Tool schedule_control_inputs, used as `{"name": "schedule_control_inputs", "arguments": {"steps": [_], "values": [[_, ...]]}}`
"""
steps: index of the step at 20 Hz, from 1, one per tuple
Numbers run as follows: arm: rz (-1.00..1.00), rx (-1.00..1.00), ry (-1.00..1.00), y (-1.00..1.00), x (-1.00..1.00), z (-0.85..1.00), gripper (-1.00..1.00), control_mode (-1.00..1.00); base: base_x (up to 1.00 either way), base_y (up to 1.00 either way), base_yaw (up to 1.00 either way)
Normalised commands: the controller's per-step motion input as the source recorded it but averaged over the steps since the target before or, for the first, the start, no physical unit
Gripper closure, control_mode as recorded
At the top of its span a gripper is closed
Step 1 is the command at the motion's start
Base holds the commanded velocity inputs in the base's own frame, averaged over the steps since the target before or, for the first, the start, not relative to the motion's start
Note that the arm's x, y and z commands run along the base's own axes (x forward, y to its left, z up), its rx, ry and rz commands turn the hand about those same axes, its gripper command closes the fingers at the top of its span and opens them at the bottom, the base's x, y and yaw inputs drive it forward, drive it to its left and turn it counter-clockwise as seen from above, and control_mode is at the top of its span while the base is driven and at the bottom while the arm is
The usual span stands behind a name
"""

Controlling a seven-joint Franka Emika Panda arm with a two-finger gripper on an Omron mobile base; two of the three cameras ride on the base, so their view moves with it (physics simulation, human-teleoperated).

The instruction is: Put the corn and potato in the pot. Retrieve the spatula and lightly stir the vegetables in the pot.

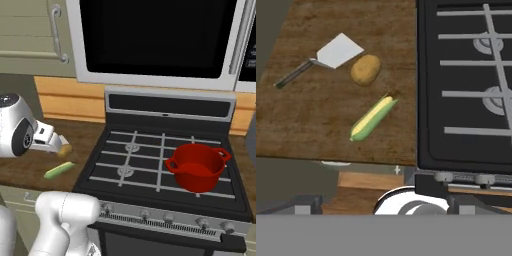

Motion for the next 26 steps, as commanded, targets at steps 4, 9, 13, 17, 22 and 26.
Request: {"name": "schedule_control_inputs", "arguments": {"steps": [4,9,13,17,22,26], "values": [[0.00,0.00,0.00,0.00,0.00,0.00,-1.00,1.00,-0.05,-0.59,0.00],[0.00,0.00,0.00,0.00,0.00,0.00,-1.00,1.00,0.17,-0.30,0.00],[0.00,0.00,0.00,0.00,0.00,0.00,-1.00,1.00,0.77,0.00,0.00],[0.00,0.00,0.00,0.00,0.00,0.00,-1.00,1.00,0.97,0.00,0.00],[0.00,0.05,0.00,0.01,0.20,-0.16,-1.00,-1.00,0.33,0.00,0.00],[-0.08,0.06,0.00,0.44,0.13,-0.51,-1.00,-1.00,0.00,0.00,0.00]]}}
